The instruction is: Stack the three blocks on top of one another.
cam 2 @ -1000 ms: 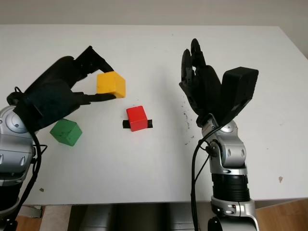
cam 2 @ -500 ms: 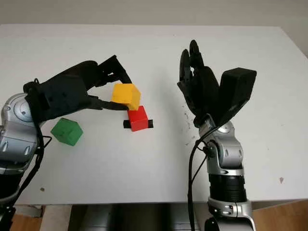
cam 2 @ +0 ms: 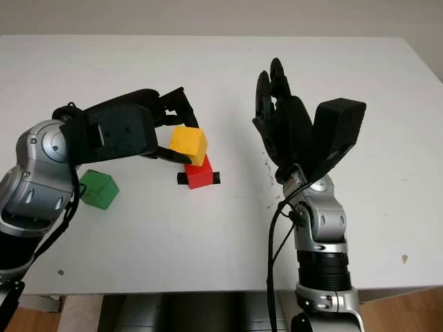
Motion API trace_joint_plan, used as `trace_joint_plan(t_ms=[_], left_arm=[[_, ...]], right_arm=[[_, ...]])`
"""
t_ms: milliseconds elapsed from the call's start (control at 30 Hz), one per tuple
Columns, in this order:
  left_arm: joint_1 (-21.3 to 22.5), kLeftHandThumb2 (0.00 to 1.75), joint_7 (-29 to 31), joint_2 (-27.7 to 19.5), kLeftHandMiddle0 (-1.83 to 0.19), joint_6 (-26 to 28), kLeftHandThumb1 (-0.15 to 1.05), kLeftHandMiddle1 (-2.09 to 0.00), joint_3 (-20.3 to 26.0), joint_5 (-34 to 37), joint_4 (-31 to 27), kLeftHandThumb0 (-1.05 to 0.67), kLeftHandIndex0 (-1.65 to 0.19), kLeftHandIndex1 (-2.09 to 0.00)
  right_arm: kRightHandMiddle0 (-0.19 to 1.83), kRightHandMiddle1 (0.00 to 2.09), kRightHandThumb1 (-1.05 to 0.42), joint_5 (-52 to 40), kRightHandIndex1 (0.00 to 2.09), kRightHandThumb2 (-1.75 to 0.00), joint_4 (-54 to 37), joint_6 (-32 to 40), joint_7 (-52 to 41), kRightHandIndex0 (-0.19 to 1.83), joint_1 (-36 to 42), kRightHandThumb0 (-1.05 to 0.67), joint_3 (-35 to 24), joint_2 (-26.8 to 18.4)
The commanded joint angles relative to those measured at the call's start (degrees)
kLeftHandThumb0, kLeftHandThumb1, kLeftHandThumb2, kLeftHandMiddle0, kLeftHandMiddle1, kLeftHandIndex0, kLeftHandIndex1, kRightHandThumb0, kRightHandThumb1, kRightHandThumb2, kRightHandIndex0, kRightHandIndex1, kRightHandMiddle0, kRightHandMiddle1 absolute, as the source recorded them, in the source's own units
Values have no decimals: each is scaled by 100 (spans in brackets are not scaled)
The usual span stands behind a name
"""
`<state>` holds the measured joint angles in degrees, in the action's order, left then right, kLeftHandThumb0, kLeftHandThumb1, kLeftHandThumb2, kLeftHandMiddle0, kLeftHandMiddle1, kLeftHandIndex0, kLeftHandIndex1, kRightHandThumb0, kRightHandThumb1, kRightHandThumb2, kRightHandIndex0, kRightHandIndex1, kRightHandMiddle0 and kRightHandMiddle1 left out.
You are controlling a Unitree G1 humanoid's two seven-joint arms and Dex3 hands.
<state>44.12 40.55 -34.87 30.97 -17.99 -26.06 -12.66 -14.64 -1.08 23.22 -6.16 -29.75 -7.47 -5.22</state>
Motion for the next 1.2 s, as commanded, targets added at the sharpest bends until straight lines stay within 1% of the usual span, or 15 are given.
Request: trace_joint_plan(t_ms=[0,33,167,233,400,533,700,800,900,1067,1167], left_arm=[[219,13,54,-88,-24,-290,105,-4,-26,-8,157,-32,-6,-184],[259,13,79,-125,-23,-492,105,-4,-31,-11,273,-32,-8,-177],[360,13,156,-166,-21,-934,105,-4,-10,-45,557,-34,-10,-171],[415,12,178,-141,-21,-1083,105,-4,32,-3,702,-34,-12,-167],[468,11,231,-161,-20,-1313,105,-4,89,37,855,-34,-13,-161],[523,14,261,-219,-20,-1798,105,-4,150,187,1132,-35,-11,-163],[733,19,656,-294,-12,-2496,105,-1,217,645,1734,-36,-6,-165],[890,19,819,-287,-9,-2827,105,-2,216,800,2107,-38,-9,-162],[997,19,859,-260,-8,-3110,105,-2,212,874,2387,-39,-13,-159],[1198,17,834,-107,-8,-3944,105,-4,266,1159,3191,-38,-17,-159],[1330,17,879,-53,-7,-4253,105,-4,222,1209,3520,-39,-17,-160]], right_arm=[[-19,0,-105,-23,0,-63,-47,-81,11,-19,-12,-71,-27,10],[-19,0,-105,-34,0,-62,-58,-75,18,-19,-3,-71,-41,14],[-19,0,-105,-65,0,-61,-80,-38,51,-19,14,-71,-75,33],[-19,0,-105,-75,0,-61,-74,-34,67,-19,14,-71,-81,38],[-19,0,-105,-77,0,-61,-93,-23,50,-19,32,-71,-73,7],[-19,0,-105,-80,0,-60,-74,-53,33,-19,39,-71,-86,-6],[-19,0,-105,-65,0,-61,-109,-15,28,-19,59,-70,-91,-42],[-19,0,-105,-37,0,-63,-133,7,-28,-19,75,-71,-72,-118],[-19,0,-105,-35,0,-63,-182,39,-12,-19,98,-70,-85,-135],[-19,0,-105,-34,0,-64,-309,139,1,-19,146,-70,-92,-178],[-19,0,-105,3,0,-66,-374,201,8,-19,166,-70,-78,-221]])
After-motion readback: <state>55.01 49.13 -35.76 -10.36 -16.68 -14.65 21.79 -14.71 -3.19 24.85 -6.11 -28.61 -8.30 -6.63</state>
